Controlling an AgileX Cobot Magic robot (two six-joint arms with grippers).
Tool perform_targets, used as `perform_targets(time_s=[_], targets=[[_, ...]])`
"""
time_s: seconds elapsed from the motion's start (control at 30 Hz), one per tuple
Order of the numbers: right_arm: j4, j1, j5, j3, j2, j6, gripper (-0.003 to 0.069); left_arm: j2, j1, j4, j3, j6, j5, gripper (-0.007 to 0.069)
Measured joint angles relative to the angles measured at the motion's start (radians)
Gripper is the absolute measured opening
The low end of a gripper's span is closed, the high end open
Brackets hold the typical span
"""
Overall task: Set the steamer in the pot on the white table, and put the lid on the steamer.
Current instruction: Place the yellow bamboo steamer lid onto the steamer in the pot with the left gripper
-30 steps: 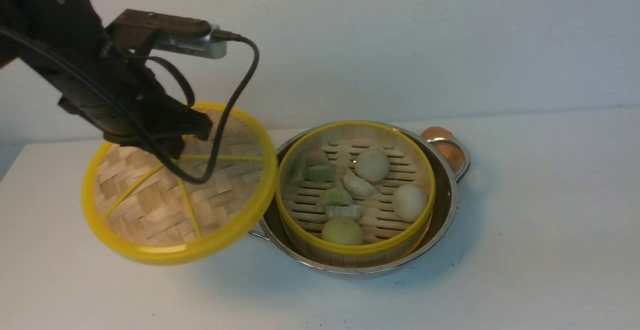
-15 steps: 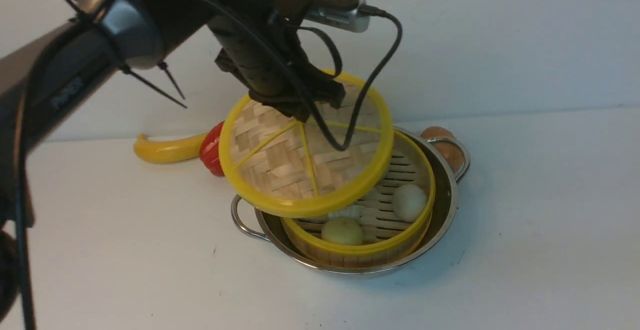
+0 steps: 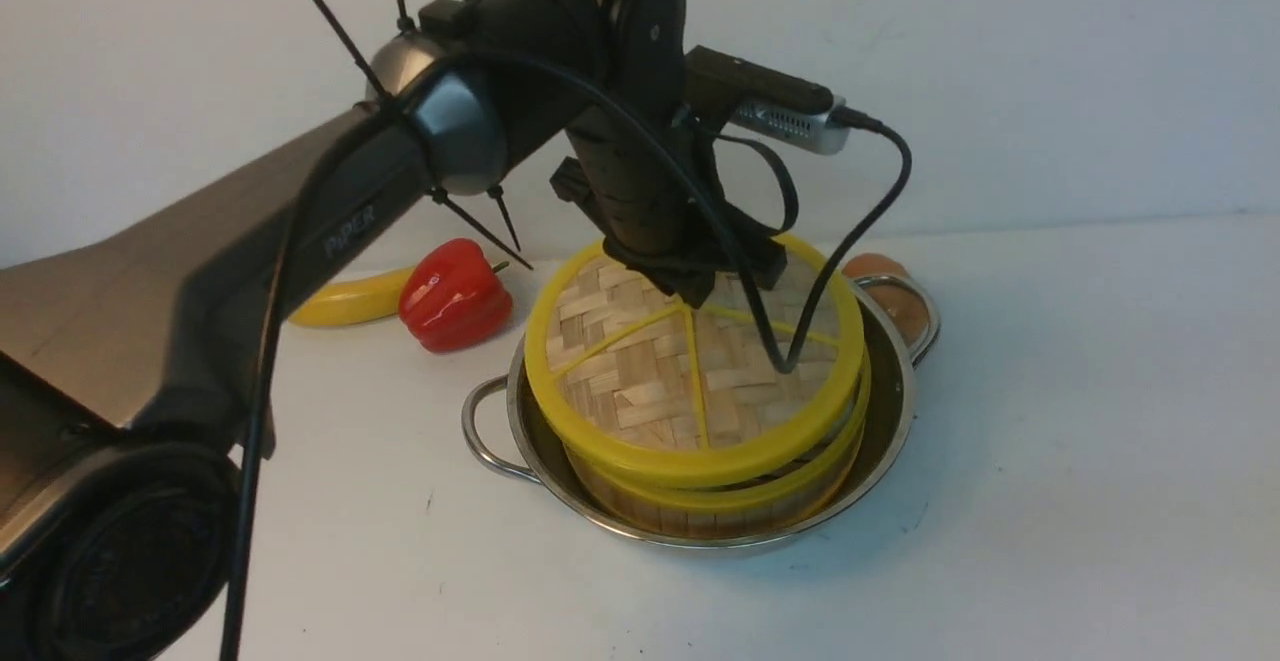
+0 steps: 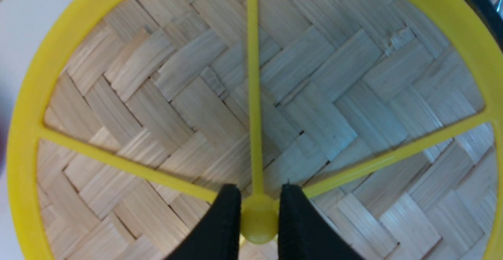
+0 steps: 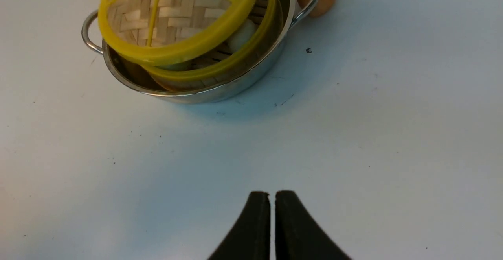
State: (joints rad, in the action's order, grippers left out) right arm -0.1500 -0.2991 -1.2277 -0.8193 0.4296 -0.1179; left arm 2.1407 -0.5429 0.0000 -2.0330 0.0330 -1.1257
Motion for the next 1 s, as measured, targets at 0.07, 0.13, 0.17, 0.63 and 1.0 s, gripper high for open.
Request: perform_targets(time_s=[0.07, 0.13, 0.17, 0.63, 1.0], targets=[[-0.003, 0.0, 0.0, 0.0, 0.0, 0.0, 0.0038, 0.009, -0.001, 0.0, -0.003, 0.0, 0.005, 0.0111], [-0.005, 0.0, 0.0, 0.0, 0.0, 0.0, 0.0039, 0.021, -0.001, 0.0, -0.003, 0.0, 0.006, 0.0111], [-0.005, 0.0, 0.0, 0.0, 0.0, 0.0, 0.0039, 0.024, -0.001, 0.0, -0.003, 0.001, 0.006, 0.0111], [-0.005, 0.0, 0.0, 0.0, 0.0, -0.002, 0.0043, 0.041, -0.015, 0.0, -0.003, 0.03, 0.032, 0.0111], [-0.006, 0.0, -0.001, 0.0, 0.0, -0.003, 0.0047, 0.055, -0.033, 0.01, -0.006, 0.039, 0.032, 0.0111]])
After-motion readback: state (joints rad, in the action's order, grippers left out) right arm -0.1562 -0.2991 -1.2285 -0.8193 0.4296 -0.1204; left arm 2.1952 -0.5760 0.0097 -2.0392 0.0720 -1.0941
